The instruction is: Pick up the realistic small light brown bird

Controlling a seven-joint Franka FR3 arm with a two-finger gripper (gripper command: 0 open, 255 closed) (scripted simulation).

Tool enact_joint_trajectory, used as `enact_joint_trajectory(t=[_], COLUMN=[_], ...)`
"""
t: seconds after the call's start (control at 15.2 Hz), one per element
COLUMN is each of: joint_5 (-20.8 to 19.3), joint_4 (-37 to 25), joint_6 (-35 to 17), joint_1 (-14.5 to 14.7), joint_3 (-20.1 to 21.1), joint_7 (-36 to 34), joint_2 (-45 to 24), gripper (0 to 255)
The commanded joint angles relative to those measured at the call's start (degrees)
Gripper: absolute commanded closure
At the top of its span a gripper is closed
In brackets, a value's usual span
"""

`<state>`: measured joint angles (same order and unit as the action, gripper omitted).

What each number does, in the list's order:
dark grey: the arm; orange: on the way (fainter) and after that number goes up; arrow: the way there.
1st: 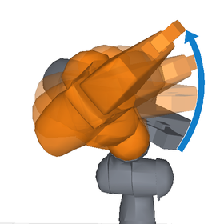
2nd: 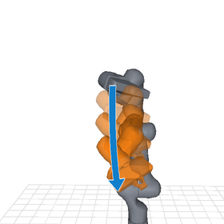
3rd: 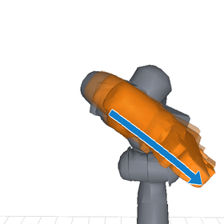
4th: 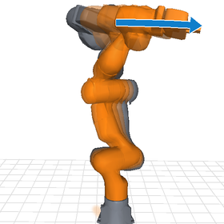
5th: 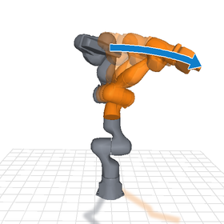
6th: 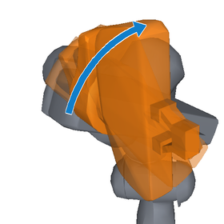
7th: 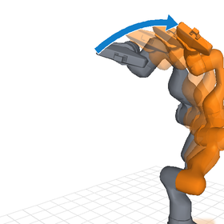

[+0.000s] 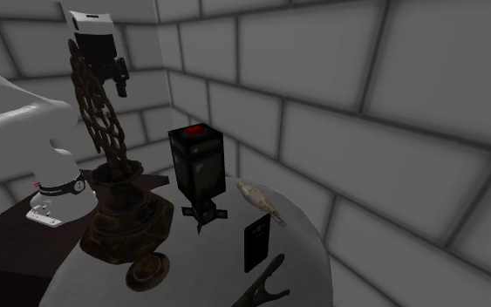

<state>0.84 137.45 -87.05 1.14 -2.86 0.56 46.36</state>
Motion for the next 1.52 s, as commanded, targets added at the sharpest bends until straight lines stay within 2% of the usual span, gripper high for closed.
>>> enact_joint_trajectory(t=[0.0, 0.33, 0.73, 1.12, 1.45], joint_5=[0.0, 1.51, 1.82, 0.38, -1.8], joint_4=[0.0, -0.78, -4.63, -11.45, -19.25], joint_6=[0.0, -8.14, -16.48, -22.52, -25.49], joint_1=[0.0, -0.38, -1.13, -1.92, -2.15], joint_3=[0.0, 3.48, 6.87, 9.13, 9.83], joint_7=[0.0, -6.53, -14.26, -22.08, -28.47], joint_2=[0.0, -9.37, -22.24, -36.0, -47.71], gripper=[0, 0, 0, 0, 0])
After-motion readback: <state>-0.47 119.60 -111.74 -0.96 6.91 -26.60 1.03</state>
